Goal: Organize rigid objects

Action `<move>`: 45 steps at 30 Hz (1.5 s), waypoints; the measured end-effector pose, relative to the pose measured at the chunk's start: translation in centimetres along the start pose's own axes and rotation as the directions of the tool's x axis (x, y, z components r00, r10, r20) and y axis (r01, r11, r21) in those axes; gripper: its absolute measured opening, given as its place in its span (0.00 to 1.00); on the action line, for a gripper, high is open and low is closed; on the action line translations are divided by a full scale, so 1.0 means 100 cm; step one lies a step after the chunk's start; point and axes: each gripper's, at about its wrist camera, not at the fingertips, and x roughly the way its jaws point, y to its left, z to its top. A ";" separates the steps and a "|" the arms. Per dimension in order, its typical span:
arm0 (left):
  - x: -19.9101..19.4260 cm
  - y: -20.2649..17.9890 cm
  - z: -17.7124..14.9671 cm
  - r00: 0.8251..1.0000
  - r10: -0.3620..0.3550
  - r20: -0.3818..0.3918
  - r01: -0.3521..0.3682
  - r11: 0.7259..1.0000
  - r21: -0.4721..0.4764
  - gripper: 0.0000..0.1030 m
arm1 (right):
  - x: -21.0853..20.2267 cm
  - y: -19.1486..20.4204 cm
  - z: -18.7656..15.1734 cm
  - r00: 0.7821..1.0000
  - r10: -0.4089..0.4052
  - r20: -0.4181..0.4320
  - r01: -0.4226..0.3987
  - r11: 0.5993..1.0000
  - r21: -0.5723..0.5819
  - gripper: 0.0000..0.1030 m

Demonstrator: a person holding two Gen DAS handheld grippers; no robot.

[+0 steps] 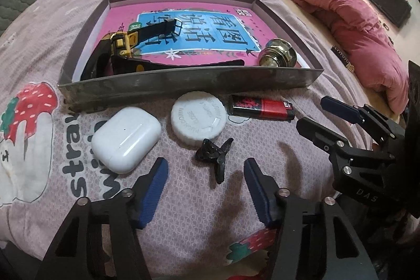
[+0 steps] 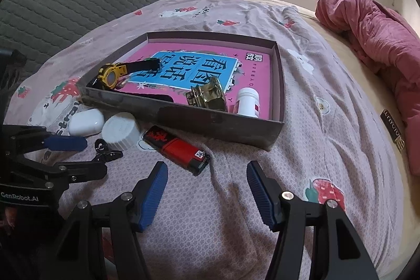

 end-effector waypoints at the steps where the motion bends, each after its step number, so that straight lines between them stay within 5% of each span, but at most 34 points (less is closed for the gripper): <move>1: 0.001 0.000 0.000 1.000 -0.009 -0.001 0.009 1.000 -0.001 0.54 | 0.000 0.000 0.000 1.000 0.000 0.000 0.000 1.000 -0.001 0.60; 4: 0.004 0.001 0.002 0.999 -0.052 -0.006 0.052 0.998 -0.025 0.46 | 0.002 0.000 0.000 1.000 0.008 -0.005 -0.008 1.000 -0.005 0.60; 17: 0.012 -0.002 0.007 0.997 -0.081 -0.004 0.081 0.996 -0.031 0.40 | 0.028 0.009 0.005 0.999 0.010 -0.031 -0.013 0.994 -0.110 0.60; 24: 0.015 0.002 0.009 0.997 -0.083 -0.011 0.082 0.996 -0.041 0.35 | 0.043 0.031 0.016 0.999 -0.013 -0.041 0.001 0.960 -0.278 0.60; 33: 0.015 0.005 0.008 0.996 -0.089 -0.013 0.088 0.995 -0.044 0.31 | 0.056 0.039 0.022 0.991 0.048 -0.128 -0.087 0.941 -0.326 0.60; 45: 0.015 0.005 0.007 0.996 -0.091 -0.016 0.091 0.995 -0.046 0.30 | 0.045 0.043 0.015 0.967 0.169 -0.192 -0.215 0.944 -0.251 0.35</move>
